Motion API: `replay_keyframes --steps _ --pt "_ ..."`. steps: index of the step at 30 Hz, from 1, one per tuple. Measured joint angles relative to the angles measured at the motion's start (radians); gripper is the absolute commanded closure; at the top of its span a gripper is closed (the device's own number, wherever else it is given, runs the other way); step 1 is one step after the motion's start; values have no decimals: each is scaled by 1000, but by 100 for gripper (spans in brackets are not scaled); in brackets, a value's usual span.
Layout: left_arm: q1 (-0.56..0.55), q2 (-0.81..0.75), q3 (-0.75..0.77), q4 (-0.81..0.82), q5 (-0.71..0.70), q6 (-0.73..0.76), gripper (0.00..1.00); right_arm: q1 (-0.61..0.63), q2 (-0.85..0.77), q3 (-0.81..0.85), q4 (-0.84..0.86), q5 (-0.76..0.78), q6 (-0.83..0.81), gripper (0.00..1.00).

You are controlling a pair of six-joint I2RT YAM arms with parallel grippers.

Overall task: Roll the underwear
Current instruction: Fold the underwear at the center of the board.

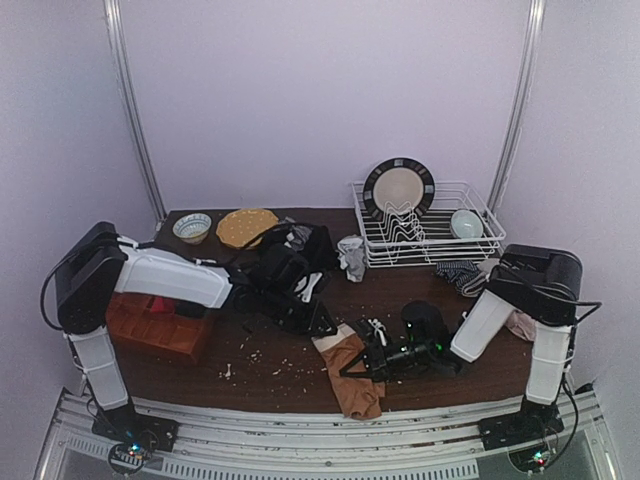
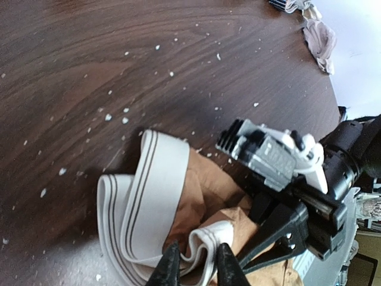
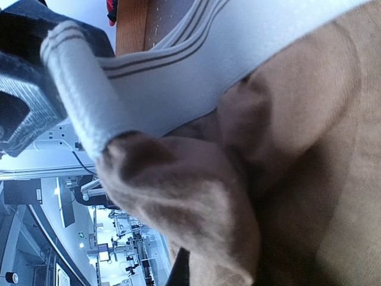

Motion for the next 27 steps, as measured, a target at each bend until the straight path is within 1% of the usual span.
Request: replay_keyframes --steps 1,3,5,6,8,9,11,13,15,18,20,23,27 --pt "0 14 16 0 3 0 81 0 -6 0 -16 2 -8 100" --pt "-1 25 30 0 1 1 63 0 -21 -2 -47 8 -27 100" --pt "-2 18 28 -7 -13 3 51 0 -33 -5 -68 11 -39 100" --pt "-3 2 19 -13 -31 2 47 0 -40 -8 -77 11 -48 100" --pt "-5 -49 -5 -34 -69 6 45 -1 -47 -8 -90 13 -55 100" --pt "-6 -90 -27 -43 -90 6 45 -1 -51 -8 -96 14 -58 100" --pt "-8 -169 -64 -63 -127 3 49 -1 -55 -8 -105 17 -66 100" --pt "-14 -230 -87 -70 -153 -4 55 -1 -56 -8 -120 19 -76 100" --pt "-31 -251 -93 -69 -167 -8 65 -1 -59 -8 -134 21 -82 100" --pt "-80 -203 -74 -75 -159 -7 78 -1 -70 -6 -158 25 -93 100" --pt "-107 -135 -41 -83 -146 -3 82 -1 -77 -5 -174 29 -105 100" --pt "-130 -42 4 -93 -129 6 85 -1 -98 -5 -210 35 -122 100" --pt "-125 29 62 -121 -128 27 89 -1 -124 -5 -254 40 -146 100"
